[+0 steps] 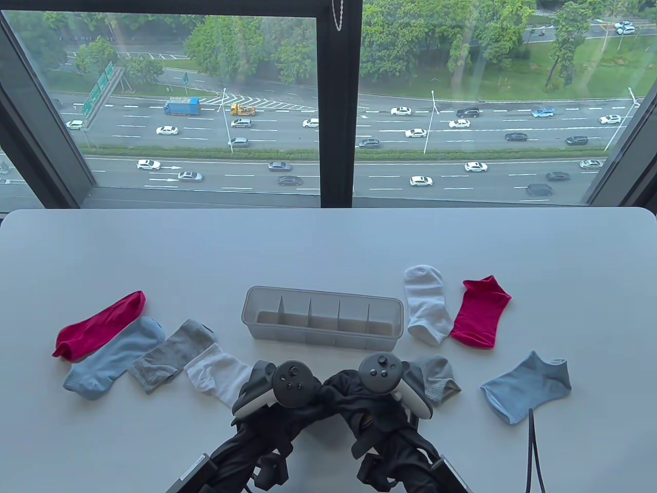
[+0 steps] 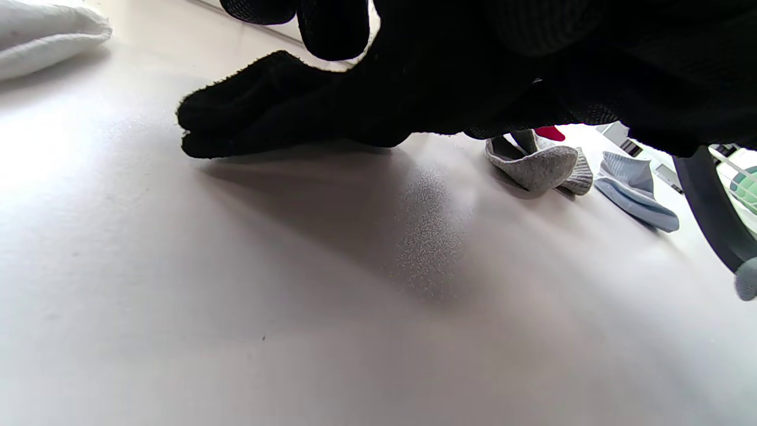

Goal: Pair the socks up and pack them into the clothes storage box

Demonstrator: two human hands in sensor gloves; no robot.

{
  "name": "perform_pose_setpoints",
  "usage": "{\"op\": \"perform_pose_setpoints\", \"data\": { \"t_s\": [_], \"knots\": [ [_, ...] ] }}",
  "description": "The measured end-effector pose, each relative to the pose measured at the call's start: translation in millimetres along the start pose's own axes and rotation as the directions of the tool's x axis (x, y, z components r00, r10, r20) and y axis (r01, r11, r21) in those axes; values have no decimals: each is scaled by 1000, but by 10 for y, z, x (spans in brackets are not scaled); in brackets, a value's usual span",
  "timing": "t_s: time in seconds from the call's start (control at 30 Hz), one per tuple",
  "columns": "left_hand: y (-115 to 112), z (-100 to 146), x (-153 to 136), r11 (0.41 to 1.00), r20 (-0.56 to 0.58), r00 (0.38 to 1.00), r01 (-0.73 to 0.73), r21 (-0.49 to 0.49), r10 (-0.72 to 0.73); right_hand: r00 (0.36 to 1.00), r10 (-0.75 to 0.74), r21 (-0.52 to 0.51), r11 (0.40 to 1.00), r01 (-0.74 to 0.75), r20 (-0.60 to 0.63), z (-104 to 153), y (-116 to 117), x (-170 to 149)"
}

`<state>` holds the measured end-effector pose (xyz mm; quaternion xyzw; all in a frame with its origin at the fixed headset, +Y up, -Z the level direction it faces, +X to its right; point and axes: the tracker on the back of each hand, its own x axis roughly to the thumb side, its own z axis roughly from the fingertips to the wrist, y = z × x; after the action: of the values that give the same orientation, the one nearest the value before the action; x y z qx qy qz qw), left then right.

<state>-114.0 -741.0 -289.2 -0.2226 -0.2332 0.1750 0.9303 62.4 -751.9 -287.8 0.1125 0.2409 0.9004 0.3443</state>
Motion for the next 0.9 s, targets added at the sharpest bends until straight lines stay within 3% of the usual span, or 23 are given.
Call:
{"op": "perform_pose_setpoints", "data": {
  "t_s": [0.1,0.17,0.23,0.37,0.47,0.67,0.8,0.9],
  "knots": [
    [-7,4,46,999,-9,999,42,9,-42,985,-169,65,983,170,-20,-27,3,-71],
    [22,28,81,997,10,999,46,69,-47,976,-215,78,973,217,-29,-34,1,-112],
    [47,32,83,993,-9,998,61,96,-60,981,-192,74,978,193,-19,-24,6,-87],
    [35,26,0,1000,-6,1000,14,13,-14,997,-75,47,996,74,26,0,-29,-8],
    [34,26,40,999,-1,999,38,25,-38,999,-27,4,1000,27,16,10,-59,11],
    [52,44,100,996,-4,997,75,38,-75,973,-232,77,970,230,9,1,-27,-70],
    [39,43,19,999,-7,999,41,8,-41,992,-122,47,992,121,25,10,-57,-38],
    [61,60,41,994,-12,998,68,83,-67,997,-73,12,997,73,0,3,-82,-45]
  ]
}}
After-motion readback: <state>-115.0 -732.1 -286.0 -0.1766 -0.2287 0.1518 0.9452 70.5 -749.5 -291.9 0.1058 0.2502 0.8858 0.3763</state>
